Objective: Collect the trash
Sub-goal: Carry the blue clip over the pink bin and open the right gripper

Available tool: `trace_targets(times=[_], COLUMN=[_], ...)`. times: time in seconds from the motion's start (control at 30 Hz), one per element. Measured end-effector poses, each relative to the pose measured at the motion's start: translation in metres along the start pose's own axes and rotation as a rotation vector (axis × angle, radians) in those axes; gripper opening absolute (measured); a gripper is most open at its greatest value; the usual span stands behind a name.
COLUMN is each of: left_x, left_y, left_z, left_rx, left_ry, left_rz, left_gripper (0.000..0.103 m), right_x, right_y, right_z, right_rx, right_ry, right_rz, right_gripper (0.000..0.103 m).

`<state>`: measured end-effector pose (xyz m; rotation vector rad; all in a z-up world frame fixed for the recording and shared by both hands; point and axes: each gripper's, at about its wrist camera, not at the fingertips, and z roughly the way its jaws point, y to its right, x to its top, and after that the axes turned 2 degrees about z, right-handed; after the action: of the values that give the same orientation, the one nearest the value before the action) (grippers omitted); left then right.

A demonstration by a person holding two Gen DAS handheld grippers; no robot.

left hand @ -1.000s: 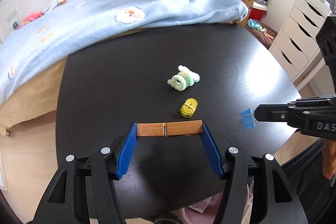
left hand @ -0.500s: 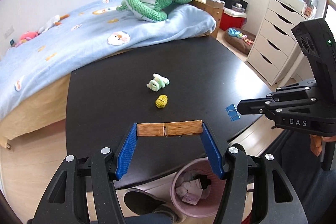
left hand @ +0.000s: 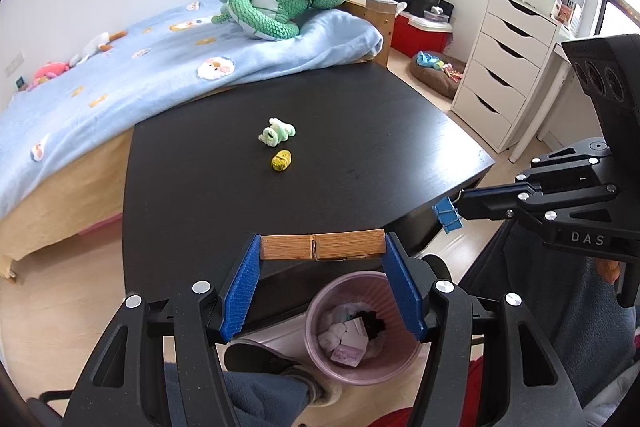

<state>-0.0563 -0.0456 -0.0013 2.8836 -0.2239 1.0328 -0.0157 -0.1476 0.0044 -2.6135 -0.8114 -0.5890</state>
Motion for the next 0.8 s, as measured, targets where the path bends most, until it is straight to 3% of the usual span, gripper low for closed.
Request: trace_targets(times=[0.3, 0.7, 0.73, 0.77, 0.8], left_x=[-0.022, -0.023, -0.023, -0.023, -0.023], left_y=[-0.001, -0.004, -0.003, -0.003, -0.003], left_z=[-0.014, -0.022, -0.022, -0.022, -0.022], left_rx=[-0.01, -0.015, -0.016, -0.017, -0.019], left_ry=[-0.013, 0.003, 0.004, 0.004, 0.005], left_rz=[-0.033, -0.038, -0.036, -0.035, -0.035], left_gripper=[0.059, 0.059, 0.059, 0.059, 0.059], right_x=[-0.027, -0.026, -0.026, -0.027, -0.027], right_y=[-0.014, -0.017, -0.016, -0.015, -0.013], right_z=[-0.005, 0.002, 0.003, 0.004, 0.004], right_rx=[0.012, 0.02, 0.011, 0.002, -0.002], right_ry=[-0.026, -0.038, -0.039, -0.038, -0.03], right_rz=[-0.026, -0.034, -0.032, -0.027, -0.02], right_gripper=[0.001, 0.006, 0.02, 0.047, 0.063])
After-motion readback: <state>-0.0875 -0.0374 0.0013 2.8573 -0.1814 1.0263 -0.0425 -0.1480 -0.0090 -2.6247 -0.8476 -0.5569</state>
